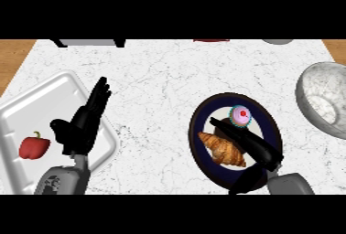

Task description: Pick the croissant from the plate and place it in the bowl

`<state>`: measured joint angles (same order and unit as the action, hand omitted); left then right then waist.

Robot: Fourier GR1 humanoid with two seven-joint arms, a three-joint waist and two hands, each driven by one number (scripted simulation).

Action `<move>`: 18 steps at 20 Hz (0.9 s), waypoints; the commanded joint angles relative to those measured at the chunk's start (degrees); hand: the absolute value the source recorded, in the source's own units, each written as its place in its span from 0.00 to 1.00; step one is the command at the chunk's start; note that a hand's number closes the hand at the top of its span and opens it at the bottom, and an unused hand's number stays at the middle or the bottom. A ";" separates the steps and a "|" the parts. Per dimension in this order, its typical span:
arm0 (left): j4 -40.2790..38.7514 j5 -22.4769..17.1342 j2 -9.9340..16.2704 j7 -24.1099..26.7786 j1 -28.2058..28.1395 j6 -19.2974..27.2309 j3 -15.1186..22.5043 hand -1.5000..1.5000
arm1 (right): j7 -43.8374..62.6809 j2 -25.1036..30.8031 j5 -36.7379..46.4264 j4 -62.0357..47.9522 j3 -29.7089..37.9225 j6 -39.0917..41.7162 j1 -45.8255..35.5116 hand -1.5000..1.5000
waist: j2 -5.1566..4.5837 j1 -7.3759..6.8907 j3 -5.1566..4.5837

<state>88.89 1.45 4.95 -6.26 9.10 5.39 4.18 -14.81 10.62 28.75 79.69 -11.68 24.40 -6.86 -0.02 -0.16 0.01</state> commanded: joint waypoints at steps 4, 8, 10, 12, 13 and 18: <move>3.55 -0.20 -0.29 1.25 -5.34 -1.86 0.07 0.50 | 1.01 -1.58 4.04 -3.61 -0.92 0.56 -2.96 0.00 | 0.06 -0.11 0.00; -0.54 -0.22 0.73 0.15 0.13 -2.12 -1.98 0.50 | -10.46 4.35 7.22 -6.50 -3.78 2.01 -3.22 1.00 | -0.04 -0.05 0.01; -1.50 1.54 -1.65 1.39 -0.11 -0.01 -0.43 0.50 | -14.77 3.25 11.01 -9.24 -5.76 -3.20 -3.96 1.00 | -0.06 -0.10 0.02; 0.31 0.97 -1.13 2.63 -3.46 -1.05 -0.52 0.50 | -13.01 1.19 12.58 -7.47 -7.43 -3.82 -4.12 1.00 | 0.04 -0.10 0.00; -1.68 0.88 -0.43 -0.24 2.31 -0.98 -2.05 0.50 | -16.85 4.11 12.13 -7.16 -6.38 -3.29 -2.33 1.00 | 0.01 0.21 0.00; 0.35 1.19 -0.57 2.22 -2.06 -1.94 -1.26 0.50 | -18.10 0.52 11.62 -9.12 -6.99 -4.35 0.18 1.00 | 0.00 0.01 0.01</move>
<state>88.76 2.30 4.02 -5.07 7.94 4.03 2.94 -29.10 11.96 39.38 74.98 -17.10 20.73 -8.58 0.51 -0.09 -0.26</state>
